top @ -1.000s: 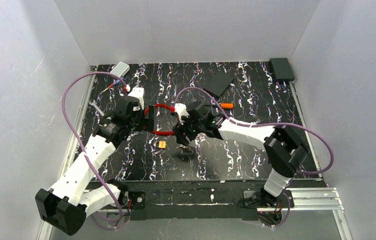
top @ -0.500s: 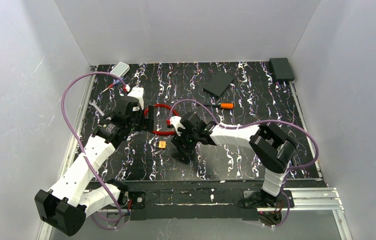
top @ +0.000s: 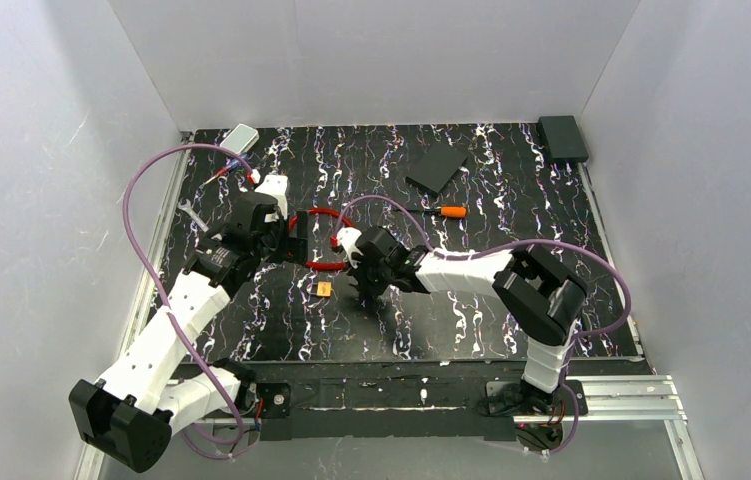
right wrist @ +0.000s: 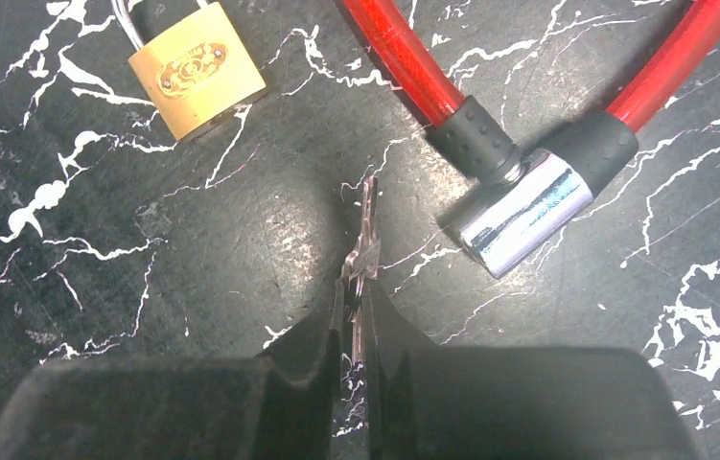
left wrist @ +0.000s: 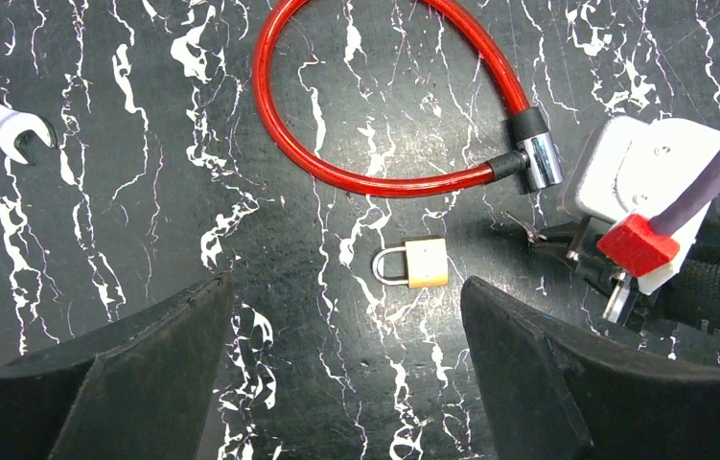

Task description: Unlock with the key

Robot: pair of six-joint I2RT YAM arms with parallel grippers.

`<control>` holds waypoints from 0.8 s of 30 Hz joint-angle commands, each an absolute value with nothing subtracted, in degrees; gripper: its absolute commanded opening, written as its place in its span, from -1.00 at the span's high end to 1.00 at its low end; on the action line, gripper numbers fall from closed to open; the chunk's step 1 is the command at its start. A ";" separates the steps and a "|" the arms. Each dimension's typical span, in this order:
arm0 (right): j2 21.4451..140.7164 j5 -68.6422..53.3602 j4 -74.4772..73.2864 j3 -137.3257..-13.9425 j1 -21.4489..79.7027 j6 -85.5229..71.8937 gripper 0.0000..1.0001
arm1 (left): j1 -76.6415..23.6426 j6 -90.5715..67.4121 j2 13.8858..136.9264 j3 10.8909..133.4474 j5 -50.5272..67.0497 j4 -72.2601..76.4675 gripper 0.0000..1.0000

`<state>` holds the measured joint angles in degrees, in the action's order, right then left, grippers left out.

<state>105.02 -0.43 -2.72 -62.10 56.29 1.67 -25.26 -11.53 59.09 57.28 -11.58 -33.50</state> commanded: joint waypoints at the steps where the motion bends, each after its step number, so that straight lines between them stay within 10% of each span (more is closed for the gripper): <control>1: 108.76 5.75 -8.06 -58.30 57.57 0.91 0.95 | -25.40 -11.25 58.80 58.44 -11.17 -33.85 -0.72; 24: 87.24 9.87 1.70 -48.97 61.15 -6.32 0.97 | -25.44 -27.86 56.49 54.90 5.75 -30.44 -0.69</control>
<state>92.95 6.79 0.94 -49.64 60.46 -4.86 -25.26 -18.10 57.96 56.93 -1.98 -32.09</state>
